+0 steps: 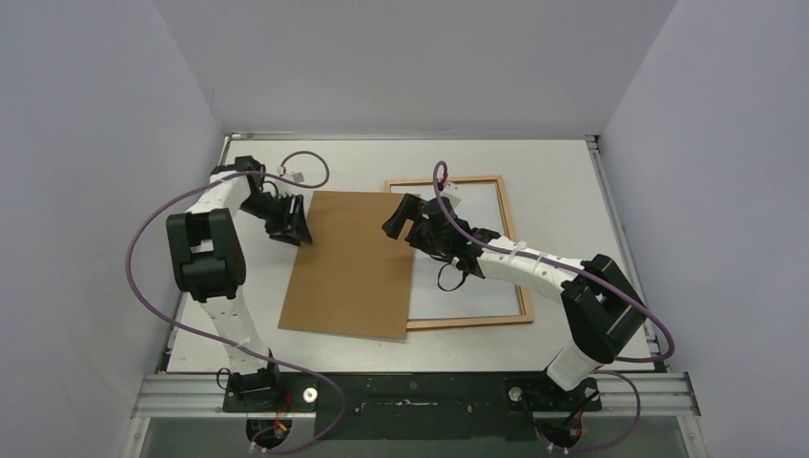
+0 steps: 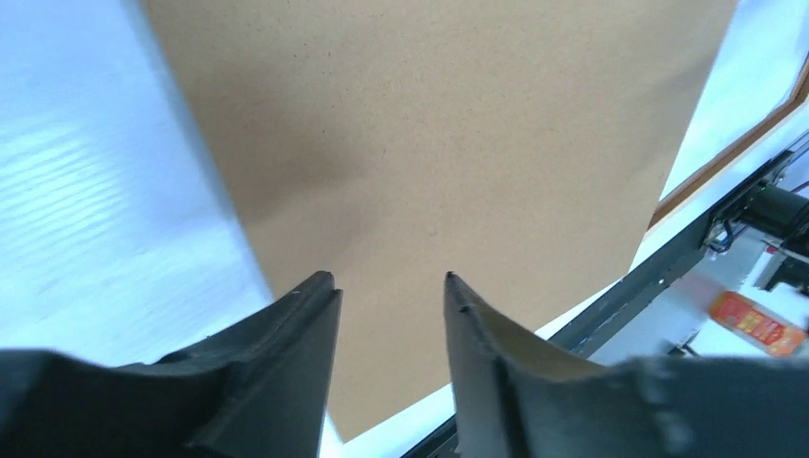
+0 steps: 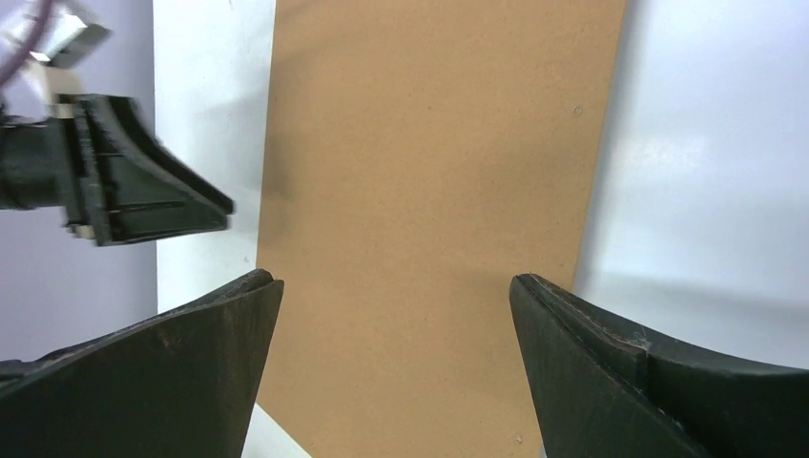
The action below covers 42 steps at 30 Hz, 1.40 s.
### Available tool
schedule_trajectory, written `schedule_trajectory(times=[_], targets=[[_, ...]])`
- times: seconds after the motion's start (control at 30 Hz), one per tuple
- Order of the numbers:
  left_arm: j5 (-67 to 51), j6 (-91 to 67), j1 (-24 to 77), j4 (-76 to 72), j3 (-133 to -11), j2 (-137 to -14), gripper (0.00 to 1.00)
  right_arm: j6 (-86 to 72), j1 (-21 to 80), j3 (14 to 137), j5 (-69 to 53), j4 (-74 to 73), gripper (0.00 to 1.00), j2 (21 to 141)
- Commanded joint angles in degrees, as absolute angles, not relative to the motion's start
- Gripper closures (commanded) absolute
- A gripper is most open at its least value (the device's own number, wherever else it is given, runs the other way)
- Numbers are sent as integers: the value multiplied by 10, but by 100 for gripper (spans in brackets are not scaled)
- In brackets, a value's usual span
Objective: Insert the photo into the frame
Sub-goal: Turn over the photo frame item at the center of the board.
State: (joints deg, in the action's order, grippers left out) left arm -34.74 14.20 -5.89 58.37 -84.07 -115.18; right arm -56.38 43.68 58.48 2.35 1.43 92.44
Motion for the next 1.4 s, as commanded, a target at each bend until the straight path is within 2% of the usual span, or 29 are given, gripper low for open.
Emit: schedule_trajectory(times=[0.0,0.1,0.27,0.33,0.57,0.93,1.37], targets=[[-373,174,-78,667,-914,-1082,53,-527,424,611,36,2,6,903],[-329,189,-86,662,-902,-1066,47,-519,417,613,32,-14,6,911],[-221,193,-96,588,-825,-1054,45,-510,410,613,31,-19,4,917],[-194,194,-100,567,-801,-1052,40,-507,409,612,33,-21,4,916],[-180,191,-106,542,-767,-1050,37,-502,408,623,38,-46,2,922],[-132,178,-110,473,-721,-1068,40,-503,405,608,39,-70,1,919],[-113,161,-107,433,-711,-1111,49,-513,388,587,5,-41,6,926]])
